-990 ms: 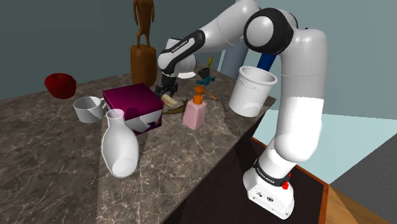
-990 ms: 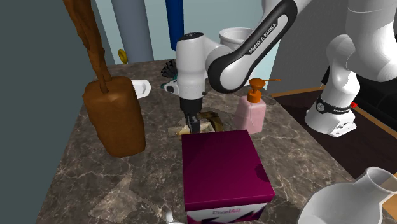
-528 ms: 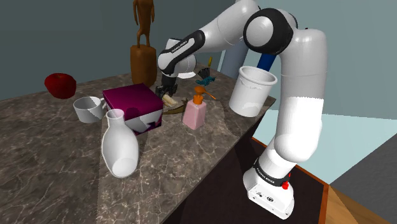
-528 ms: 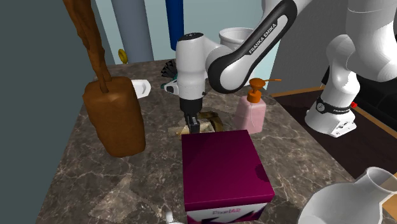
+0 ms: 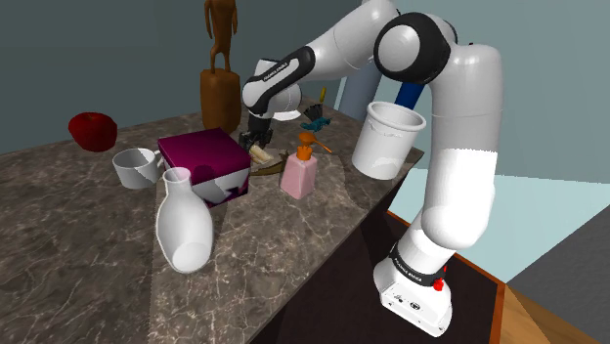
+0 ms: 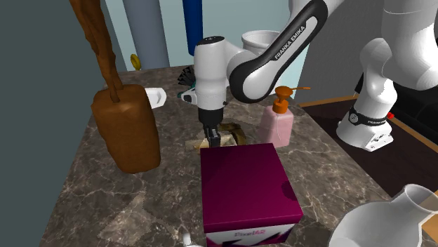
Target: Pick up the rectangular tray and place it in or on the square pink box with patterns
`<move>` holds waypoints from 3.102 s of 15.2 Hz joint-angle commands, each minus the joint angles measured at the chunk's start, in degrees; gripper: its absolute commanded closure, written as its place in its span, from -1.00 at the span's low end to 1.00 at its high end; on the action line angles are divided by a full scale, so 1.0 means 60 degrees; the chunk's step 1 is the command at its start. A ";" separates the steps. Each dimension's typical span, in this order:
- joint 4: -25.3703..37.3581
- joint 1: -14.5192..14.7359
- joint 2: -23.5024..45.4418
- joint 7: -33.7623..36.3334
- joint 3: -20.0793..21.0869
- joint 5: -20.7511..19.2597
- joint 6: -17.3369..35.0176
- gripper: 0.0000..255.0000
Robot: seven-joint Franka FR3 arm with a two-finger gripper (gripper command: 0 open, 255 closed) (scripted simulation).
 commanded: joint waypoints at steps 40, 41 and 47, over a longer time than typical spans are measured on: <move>0.2213 0.0024 -0.2189 0.0646 -0.0148 -0.0421 -0.4374 1.00; 0.2316 0.0023 -0.2207 0.0660 -0.0149 -0.0427 -0.4495 1.00; 0.2082 0.0670 -0.2461 0.1731 0.0243 -0.0567 -0.4395 1.00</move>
